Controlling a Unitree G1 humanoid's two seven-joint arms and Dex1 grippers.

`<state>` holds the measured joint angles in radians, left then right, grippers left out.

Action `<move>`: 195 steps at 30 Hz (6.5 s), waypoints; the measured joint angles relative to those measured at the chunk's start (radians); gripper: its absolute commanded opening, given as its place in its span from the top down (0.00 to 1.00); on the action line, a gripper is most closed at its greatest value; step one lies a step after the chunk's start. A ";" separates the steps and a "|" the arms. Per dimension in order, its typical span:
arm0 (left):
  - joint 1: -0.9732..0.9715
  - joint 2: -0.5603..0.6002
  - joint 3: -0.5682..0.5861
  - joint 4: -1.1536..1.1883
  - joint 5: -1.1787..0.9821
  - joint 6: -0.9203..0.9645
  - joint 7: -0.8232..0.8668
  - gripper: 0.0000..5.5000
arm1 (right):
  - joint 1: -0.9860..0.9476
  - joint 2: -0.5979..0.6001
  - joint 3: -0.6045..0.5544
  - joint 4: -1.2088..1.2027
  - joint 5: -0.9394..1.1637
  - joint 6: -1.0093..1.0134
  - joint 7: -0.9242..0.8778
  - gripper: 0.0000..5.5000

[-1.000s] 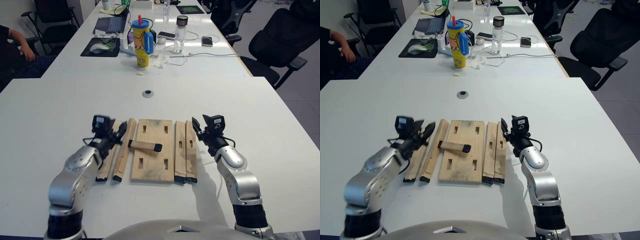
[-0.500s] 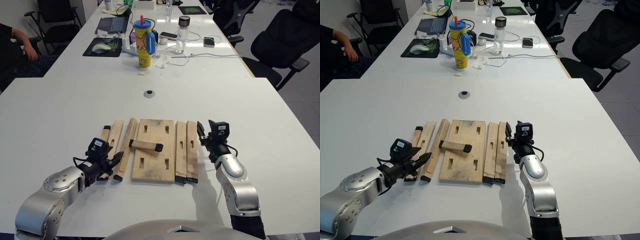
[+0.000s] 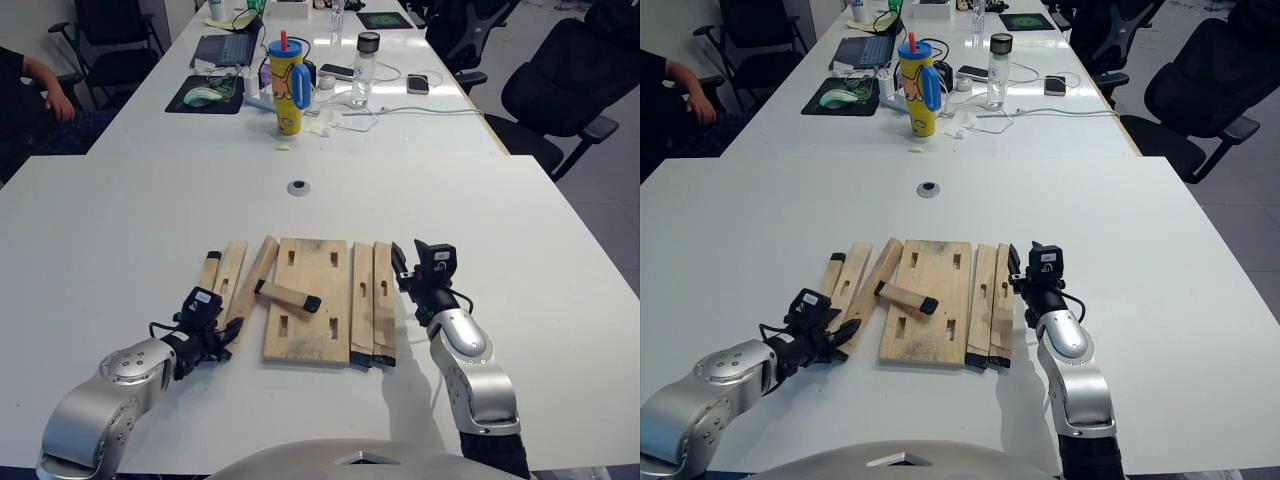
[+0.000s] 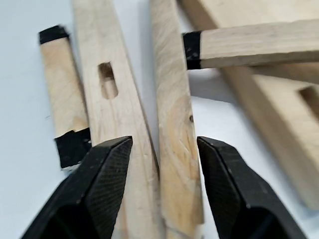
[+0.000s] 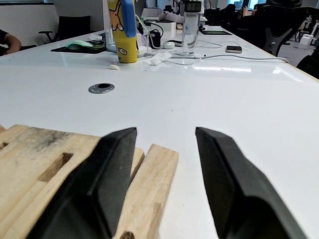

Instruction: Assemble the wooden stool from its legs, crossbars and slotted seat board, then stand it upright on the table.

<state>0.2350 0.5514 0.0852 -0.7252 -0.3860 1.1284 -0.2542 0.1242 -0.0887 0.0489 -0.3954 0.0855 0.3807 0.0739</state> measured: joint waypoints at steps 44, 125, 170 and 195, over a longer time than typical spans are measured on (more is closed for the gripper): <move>-0.058 -0.453 0.376 0.504 -1.440 0.226 0.667 0.81 | -0.048 -0.045 0.017 0.035 -0.069 0.022 0.042 0.60; -0.139 0.313 -0.027 0.527 -1.287 -0.004 -0.049 0.08 | 0.043 0.029 0.013 -0.003 -0.100 -0.003 -0.039 0.60; -0.221 0.175 0.095 0.527 -0.945 0.118 -0.241 0.08 | 0.024 0.033 0.010 0.013 -0.109 -0.008 -0.025 0.60; -1.002 0.067 0.207 0.751 -1.033 -0.216 -0.147 0.08 | 0.032 -0.043 0.216 -0.256 0.092 0.446 0.235 0.60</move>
<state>-0.7667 0.6183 0.2923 0.0260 -1.4191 0.9124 -0.4010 0.1560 -0.1319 0.2651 -0.6509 0.1772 0.8267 0.3090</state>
